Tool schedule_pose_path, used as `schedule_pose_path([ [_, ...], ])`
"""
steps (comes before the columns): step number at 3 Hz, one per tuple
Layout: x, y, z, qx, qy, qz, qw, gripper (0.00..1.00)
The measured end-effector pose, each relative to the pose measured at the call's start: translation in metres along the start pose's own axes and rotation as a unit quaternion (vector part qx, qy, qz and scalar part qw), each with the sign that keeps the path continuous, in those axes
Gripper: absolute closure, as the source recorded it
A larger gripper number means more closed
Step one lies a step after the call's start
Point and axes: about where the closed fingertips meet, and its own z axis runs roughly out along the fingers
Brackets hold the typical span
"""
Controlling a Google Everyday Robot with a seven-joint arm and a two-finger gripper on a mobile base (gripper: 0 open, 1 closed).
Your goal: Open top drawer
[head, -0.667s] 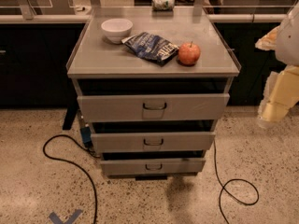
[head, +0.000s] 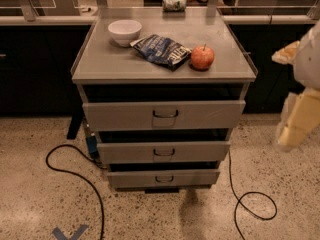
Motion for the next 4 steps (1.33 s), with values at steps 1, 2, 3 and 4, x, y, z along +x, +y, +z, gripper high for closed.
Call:
schedule_pose_path([
  [1, 0.002, 0.042, 0.017, 0.027, -0.026, -0.037, 0.9986, 0.0],
  [2, -0.018, 0.087, 0.047, 0.043, -0.055, -0.079, 0.9944, 0.0],
  [3, -0.04, 0.126, 0.141, 0.005, -0.075, -0.107, 0.9914, 0.0],
  [4, -0.042, 0.146, 0.179, -0.009, -0.082, -0.112, 0.9903, 0.0],
])
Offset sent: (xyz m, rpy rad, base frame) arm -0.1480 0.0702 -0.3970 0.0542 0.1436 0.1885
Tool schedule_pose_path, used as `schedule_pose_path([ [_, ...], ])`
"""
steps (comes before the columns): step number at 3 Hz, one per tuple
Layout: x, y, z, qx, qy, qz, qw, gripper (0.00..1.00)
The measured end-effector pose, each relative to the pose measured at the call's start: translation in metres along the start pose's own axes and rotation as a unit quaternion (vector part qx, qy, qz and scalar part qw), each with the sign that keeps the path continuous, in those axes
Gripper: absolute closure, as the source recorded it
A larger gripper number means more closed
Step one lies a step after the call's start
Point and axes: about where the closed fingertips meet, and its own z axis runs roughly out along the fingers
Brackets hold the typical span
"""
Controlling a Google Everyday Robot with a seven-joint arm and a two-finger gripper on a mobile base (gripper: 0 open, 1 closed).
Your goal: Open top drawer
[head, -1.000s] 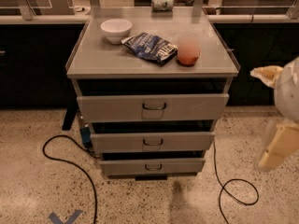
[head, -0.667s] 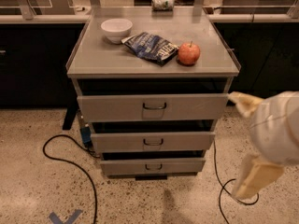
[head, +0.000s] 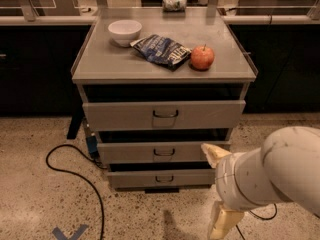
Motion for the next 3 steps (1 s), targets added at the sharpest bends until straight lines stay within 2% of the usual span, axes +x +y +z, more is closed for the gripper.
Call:
schedule_pose_path([
  [1, 0.001, 0.0, -0.001, 0.001, 0.001, 0.0, 1.0, 0.0],
  [2, 0.011, -0.015, 0.015, 0.016, 0.02, 0.001, 0.9997, 0.0],
  [3, 0.031, -0.08, 0.05, 0.049, 0.025, 0.024, 0.9982, 0.0],
])
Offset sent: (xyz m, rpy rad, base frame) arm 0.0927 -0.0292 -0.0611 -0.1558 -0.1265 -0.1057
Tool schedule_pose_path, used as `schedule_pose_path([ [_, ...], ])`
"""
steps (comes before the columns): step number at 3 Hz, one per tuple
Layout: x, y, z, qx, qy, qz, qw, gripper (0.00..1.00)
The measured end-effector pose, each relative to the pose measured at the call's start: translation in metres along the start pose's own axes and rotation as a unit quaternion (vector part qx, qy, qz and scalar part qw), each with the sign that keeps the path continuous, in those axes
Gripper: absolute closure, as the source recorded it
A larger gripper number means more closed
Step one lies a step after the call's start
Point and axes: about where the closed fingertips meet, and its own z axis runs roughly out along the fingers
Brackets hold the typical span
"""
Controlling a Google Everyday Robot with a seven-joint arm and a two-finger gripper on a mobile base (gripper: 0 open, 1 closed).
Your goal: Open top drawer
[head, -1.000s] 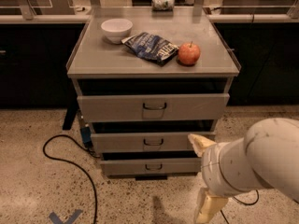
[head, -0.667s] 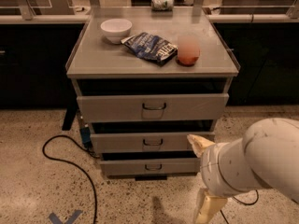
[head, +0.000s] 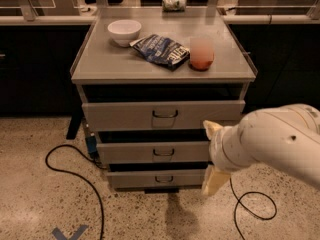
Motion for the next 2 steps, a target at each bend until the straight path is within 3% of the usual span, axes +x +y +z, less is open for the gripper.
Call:
schedule_pose_path([
  [1, 0.023, -0.092, 0.03, 0.038, 0.017, 0.032, 0.9986, 0.0],
  [2, 0.018, -0.137, 0.016, 0.076, 0.015, 0.029, 0.9966, 0.0],
])
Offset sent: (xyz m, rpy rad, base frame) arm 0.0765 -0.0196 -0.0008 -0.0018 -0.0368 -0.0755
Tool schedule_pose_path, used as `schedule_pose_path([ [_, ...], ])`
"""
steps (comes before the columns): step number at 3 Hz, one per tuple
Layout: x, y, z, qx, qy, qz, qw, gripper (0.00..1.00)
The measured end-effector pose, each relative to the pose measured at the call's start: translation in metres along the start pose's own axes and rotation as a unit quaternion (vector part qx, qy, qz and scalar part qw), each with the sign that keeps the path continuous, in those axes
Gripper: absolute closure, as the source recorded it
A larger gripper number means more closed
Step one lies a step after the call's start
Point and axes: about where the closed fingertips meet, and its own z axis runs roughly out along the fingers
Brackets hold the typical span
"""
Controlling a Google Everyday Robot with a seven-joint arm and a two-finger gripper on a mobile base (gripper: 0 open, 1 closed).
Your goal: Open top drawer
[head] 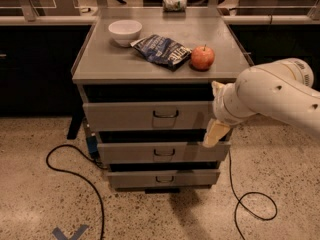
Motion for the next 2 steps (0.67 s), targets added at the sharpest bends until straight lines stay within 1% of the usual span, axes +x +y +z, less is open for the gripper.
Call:
schedule_pose_path([
  [1, -0.001, 0.001, -0.002, 0.0, -0.002, 0.001, 1.0, 0.0],
  [2, 0.027, -0.014, 0.022, -0.012, 0.014, 0.013, 0.9997, 0.0],
])
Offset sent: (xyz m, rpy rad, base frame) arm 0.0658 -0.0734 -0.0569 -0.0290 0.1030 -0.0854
